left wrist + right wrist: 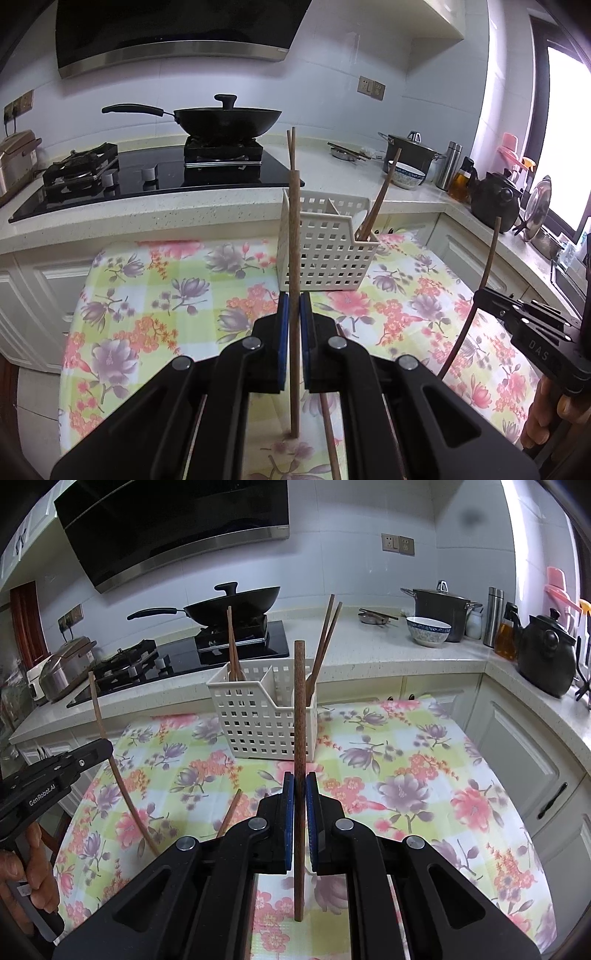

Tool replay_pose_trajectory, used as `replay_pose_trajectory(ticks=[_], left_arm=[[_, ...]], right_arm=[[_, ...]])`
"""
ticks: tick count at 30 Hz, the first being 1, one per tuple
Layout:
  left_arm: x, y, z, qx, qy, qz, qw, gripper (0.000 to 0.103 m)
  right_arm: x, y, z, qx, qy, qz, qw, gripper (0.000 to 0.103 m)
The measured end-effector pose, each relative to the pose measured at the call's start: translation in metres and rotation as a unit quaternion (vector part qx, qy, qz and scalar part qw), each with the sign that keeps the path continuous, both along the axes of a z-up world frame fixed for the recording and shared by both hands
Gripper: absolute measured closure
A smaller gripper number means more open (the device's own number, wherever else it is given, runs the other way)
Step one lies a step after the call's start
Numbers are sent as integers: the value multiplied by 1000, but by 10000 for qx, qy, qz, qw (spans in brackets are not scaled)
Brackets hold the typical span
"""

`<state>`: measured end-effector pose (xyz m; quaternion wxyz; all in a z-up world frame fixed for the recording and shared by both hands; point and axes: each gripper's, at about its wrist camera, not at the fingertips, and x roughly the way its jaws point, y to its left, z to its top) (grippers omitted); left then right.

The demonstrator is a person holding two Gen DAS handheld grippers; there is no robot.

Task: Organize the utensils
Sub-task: 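Lift the held chopsticks and carry them over the basket with both tools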

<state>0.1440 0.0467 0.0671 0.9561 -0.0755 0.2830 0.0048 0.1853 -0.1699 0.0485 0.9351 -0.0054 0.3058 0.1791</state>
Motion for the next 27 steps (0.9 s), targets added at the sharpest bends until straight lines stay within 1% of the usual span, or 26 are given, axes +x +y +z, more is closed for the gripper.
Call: replay_pose_trajectory(ticks=[9, 13, 20, 27], left_arm=[[10, 1, 4, -35, 9, -70, 10000, 97], [16, 3, 12, -46, -35, -91, 9999, 97], [36, 8, 41, -24, -188, -232, 9996, 97], [72, 6, 87, 48, -421, -403, 9983, 97]], right_arm=[[6, -2, 4, 28, -14, 1, 10000, 94], [12, -2, 11, 52, -42, 44, 10000, 94], [33, 4, 31, 95, -109, 178, 9997, 94], [71, 13, 78, 89, -340, 338, 9988, 94]])
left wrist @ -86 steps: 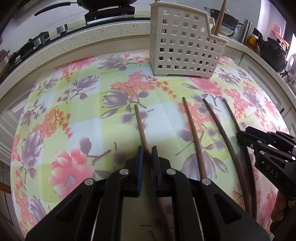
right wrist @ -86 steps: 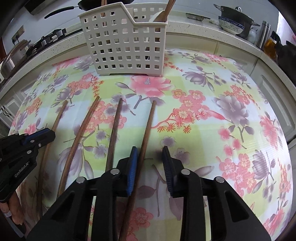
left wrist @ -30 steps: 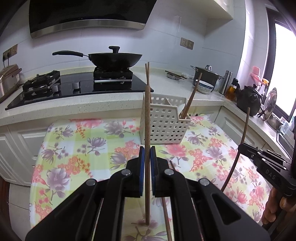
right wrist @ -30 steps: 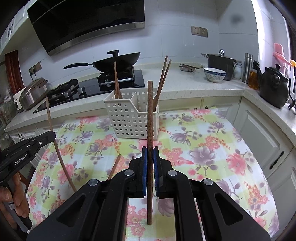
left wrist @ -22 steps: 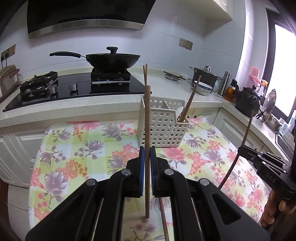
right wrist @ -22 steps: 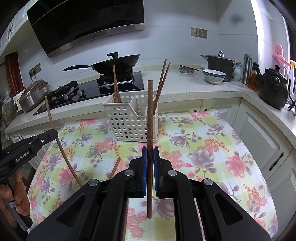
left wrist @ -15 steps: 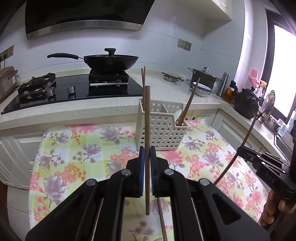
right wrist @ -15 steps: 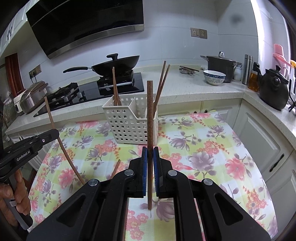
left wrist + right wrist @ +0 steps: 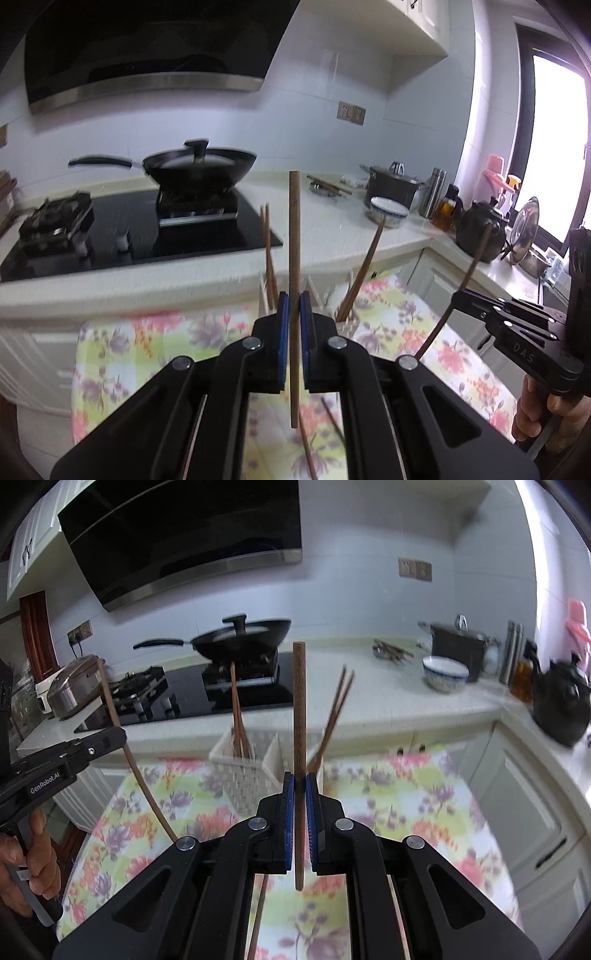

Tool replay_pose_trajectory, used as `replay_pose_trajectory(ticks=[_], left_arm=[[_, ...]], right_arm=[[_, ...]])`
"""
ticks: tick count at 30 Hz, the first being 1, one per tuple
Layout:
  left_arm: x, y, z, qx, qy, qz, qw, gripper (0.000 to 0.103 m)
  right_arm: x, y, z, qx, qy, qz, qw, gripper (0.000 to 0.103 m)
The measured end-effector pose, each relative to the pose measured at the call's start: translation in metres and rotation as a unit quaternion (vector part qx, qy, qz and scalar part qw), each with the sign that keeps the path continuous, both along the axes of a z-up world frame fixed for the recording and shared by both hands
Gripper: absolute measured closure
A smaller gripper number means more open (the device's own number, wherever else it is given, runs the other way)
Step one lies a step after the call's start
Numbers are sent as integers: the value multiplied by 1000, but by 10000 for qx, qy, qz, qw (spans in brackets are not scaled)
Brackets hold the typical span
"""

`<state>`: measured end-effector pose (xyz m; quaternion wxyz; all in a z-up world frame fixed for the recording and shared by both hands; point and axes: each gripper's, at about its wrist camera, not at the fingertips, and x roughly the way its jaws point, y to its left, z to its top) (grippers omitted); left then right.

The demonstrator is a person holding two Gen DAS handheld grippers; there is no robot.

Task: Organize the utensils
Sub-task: 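Lift the held chopsticks and carry them over the basket with both tools, then lower the chopsticks into the basket and open both tools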

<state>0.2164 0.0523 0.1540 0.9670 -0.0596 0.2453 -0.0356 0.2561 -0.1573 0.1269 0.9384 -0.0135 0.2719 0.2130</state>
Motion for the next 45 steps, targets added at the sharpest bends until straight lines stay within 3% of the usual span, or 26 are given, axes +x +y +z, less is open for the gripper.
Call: replay_pose_trajectory(ticks=[8, 13, 18, 21, 23, 24, 27, 29, 37, 43, 45], left_arm=[[48, -7, 57, 91, -375, -148, 9991, 97], [79, -13, 73, 208, -437, -160, 9987, 97], [96, -9, 61, 140, -316, -107, 9993, 97], [90, -4, 49, 80, -305, -98, 9995, 97], [84, -1, 41, 43, -262, -117, 9996, 97], [82, 1, 37, 28, -254, -111, 9996, 97], [76, 7, 24, -62, -190, -83, 9998, 97], [73, 9, 17, -105, -133, -62, 9998, 97], [62, 17, 9, -127, -89, -36, 9999, 97], [65, 16, 11, -121, -105, -86, 9998, 97], [66, 15, 12, -120, -106, -98, 9998, 97]], right_arm=[[46, 17, 50, 11, -304, 90, 9995, 94], [74, 30, 54, 31, -242, 155, 9996, 94], [76, 20, 32, 133, -62, 32, 9999, 92], [67, 5, -1, 245, 270, -84, 9993, 78], [60, -5, -32, 331, 595, -122, 9976, 56], [59, -7, -49, 316, 779, -170, 9963, 56], [64, -8, -91, 411, 1330, -265, 9899, 57], [68, 0, -109, 388, 1469, -249, 9881, 60], [83, 37, -125, 202, 1491, -171, 9885, 65], [101, 46, -130, 95, 1557, -222, 9875, 80], [104, 49, -130, 47, 1551, -228, 9876, 91]])
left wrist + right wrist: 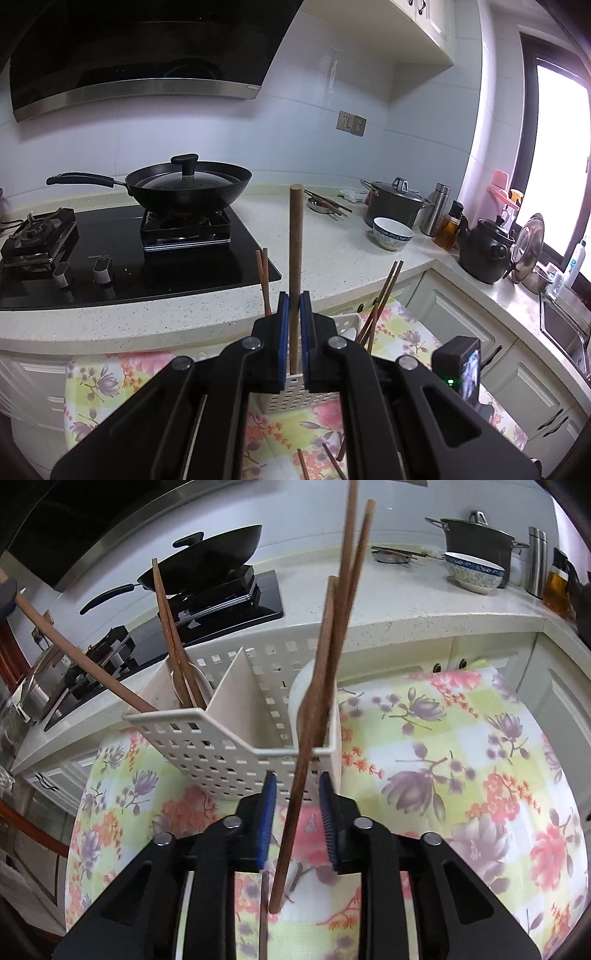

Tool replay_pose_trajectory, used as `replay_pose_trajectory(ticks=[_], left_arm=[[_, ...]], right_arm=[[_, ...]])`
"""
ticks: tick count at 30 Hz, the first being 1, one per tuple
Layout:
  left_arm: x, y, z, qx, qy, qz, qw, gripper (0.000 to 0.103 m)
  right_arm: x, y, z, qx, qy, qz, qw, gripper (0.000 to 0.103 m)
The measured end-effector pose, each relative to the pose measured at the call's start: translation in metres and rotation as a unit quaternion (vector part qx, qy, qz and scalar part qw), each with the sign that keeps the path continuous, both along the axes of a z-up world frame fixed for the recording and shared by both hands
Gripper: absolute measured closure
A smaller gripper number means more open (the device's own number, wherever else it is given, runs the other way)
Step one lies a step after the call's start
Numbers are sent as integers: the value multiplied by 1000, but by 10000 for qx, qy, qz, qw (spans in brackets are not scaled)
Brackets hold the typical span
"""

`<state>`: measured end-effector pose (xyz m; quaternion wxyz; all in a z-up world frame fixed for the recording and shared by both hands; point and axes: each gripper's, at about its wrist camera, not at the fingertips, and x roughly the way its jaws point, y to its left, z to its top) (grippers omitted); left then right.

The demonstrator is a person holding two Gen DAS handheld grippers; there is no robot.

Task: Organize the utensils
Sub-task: 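Lower the chopsticks into the basket and open both tools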

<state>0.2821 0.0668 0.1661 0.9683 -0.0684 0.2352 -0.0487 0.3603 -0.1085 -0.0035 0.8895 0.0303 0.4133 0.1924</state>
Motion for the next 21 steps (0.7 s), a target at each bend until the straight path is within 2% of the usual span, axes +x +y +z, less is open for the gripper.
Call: replay_pose_trajectory(ticks=[4, 9, 15, 21], left_arm=[[2, -3, -1, 48, 24, -18, 10000, 97], [6, -4, -2, 42, 60, -26, 10000, 97], [12, -11, 3, 119, 41, -66, 9999, 97], [28, -18, 5, 263, 170, -116, 9994, 97]], right_arm=[[-2, -4, 3, 59, -75, 31, 9999, 95], [-17, -11, 25, 64, -346, 103, 9993, 95], [-30, -15, 80, 143, -924, 187, 9954, 95], [-16, -10, 133, 196, -1661, 86, 9859, 95]])
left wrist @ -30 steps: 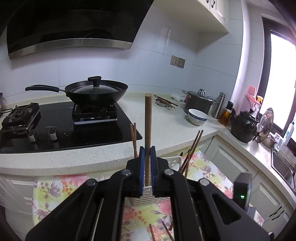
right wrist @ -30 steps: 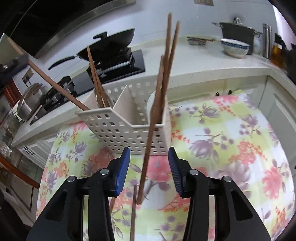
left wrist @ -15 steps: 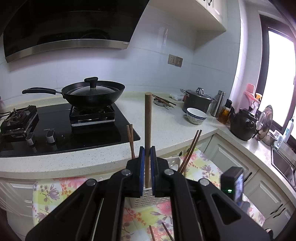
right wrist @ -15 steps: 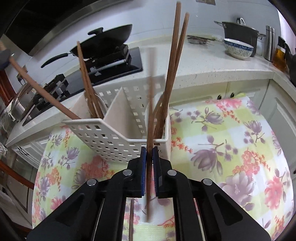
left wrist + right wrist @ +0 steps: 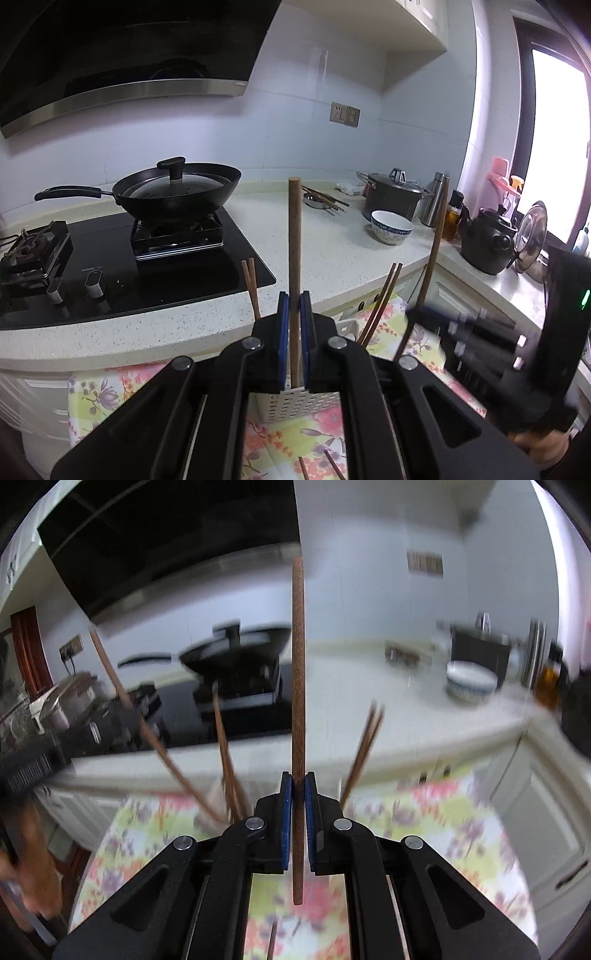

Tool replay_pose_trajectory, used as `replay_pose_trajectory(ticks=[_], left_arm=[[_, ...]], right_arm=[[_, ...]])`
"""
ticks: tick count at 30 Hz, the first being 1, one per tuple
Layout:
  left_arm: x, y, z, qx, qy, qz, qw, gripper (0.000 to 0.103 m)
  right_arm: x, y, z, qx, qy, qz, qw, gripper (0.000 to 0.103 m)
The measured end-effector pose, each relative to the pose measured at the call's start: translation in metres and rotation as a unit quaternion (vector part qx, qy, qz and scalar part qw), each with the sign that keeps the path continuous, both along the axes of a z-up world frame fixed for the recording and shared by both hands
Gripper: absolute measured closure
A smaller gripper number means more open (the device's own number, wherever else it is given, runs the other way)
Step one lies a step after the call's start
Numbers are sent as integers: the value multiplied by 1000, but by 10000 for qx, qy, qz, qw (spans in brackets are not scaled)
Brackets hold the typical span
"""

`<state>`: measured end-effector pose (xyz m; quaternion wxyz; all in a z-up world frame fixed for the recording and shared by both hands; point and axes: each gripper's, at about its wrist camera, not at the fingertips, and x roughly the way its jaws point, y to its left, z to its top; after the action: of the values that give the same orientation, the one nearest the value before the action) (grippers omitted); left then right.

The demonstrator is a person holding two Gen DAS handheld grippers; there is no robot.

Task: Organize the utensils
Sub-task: 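Lower the chopsticks into the basket and open both tools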

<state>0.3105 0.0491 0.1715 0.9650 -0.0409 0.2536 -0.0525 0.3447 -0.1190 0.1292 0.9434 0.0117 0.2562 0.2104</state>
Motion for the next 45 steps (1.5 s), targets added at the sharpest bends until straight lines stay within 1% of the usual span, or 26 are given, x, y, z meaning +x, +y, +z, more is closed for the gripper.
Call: replay_pose_trajectory(ticks=[2, 5, 8, 11, 17, 25, 29, 33, 36, 38, 42, 44, 45], left_arm=[[6, -1, -2, 38, 87, -21, 10000, 97], [16, 0, -4, 85, 214, 5, 9997, 97], [22, 3, -7, 117, 310, 32, 9994, 97], [26, 4, -12, 137, 379, 31, 9992, 97], [28, 4, -19, 152, 442, 14, 9989, 97], [31, 4, -25, 190, 552, -6, 9983, 97], [35, 2, -30, 219, 656, -26, 9976, 97], [41, 3, -34, 205, 799, -47, 9966, 97], [48, 3, -39, 180, 902, -70, 9957, 97], [53, 2, -42, 175, 968, -58, 9951, 97], [69, 1, -49, 194, 1160, 8, 9931, 96], [73, 5, -48, 179, 1144, 137, 9932, 79], [72, 7, -46, 170, 1094, 154, 9937, 78]], right_arm=[[9, 3, 4, 56, -12, -7, 10000, 95], [22, 13, 4, -7, -29, -9, 10000, 95], [32, 23, -4, -91, -6, 25, 10000, 95], [37, 28, -10, -70, 10, 47, 10000, 95], [47, 33, -27, -107, 214, 38, 9997, 95], [51, 39, -38, -257, 367, 32, 9990, 94], [50, 39, -37, -263, 398, 19, 9989, 92], [40, 30, -29, -204, 358, -55, 9991, 92], [26, 20, -24, -112, 293, -68, 9995, 86], [15, 13, -23, -85, 271, -70, 9996, 72], [-7, 1, -29, -44, 290, -21, 9996, 59], [-19, -3, -36, -43, 313, -4, 9995, 49], [-28, -6, -42, -72, 343, 30, 9994, 47]])
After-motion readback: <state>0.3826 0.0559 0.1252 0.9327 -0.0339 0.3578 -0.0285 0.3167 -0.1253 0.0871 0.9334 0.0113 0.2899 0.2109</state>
